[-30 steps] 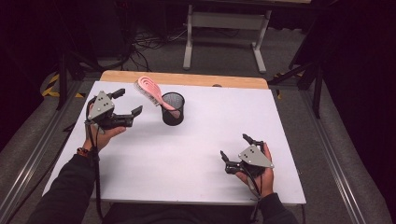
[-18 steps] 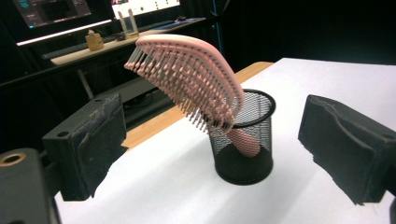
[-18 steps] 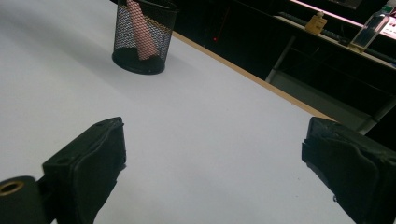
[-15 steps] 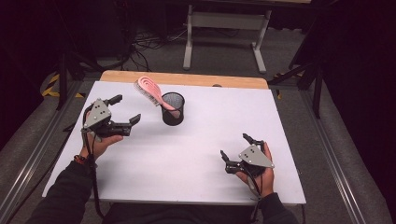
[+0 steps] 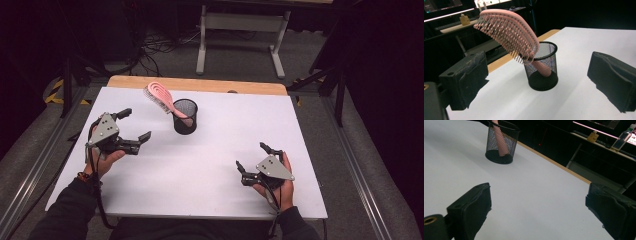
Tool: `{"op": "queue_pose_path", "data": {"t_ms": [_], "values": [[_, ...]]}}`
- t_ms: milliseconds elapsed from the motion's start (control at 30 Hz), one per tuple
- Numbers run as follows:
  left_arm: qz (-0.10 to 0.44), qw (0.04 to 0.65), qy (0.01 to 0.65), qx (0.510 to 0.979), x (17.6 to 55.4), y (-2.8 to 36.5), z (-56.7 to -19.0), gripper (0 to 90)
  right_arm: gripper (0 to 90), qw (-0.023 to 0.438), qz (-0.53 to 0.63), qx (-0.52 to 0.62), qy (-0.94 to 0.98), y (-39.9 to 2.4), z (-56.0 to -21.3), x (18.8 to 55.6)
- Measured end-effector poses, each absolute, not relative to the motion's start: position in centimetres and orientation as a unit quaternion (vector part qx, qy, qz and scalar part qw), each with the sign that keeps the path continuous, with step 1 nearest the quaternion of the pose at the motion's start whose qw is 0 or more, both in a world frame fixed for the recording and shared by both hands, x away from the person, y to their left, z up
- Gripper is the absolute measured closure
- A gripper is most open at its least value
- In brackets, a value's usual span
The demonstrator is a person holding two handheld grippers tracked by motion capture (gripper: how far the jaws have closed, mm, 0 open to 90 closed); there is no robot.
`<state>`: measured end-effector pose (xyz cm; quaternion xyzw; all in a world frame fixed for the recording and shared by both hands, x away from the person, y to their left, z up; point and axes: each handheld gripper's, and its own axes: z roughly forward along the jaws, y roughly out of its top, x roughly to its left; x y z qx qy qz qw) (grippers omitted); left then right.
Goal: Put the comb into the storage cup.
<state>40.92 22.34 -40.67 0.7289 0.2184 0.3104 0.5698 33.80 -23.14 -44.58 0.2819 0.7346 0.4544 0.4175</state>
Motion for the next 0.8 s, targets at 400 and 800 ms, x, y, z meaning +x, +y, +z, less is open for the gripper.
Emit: {"op": "queue_pose_path", "data": {"t_ms": [400,800], "values": [[0.313,0.570,0.188,0.736,39.4,21.6,-40.5,4.8,6.9,0.423,0.465,0.293,0.721,-23.5,-44.4,33.7],[0.305,0.567,0.175,0.745,38.2,21.0,-40.9,3.5,6.7,0.418,0.465,0.289,0.725,-23.3,-44.4,33.7]]}}
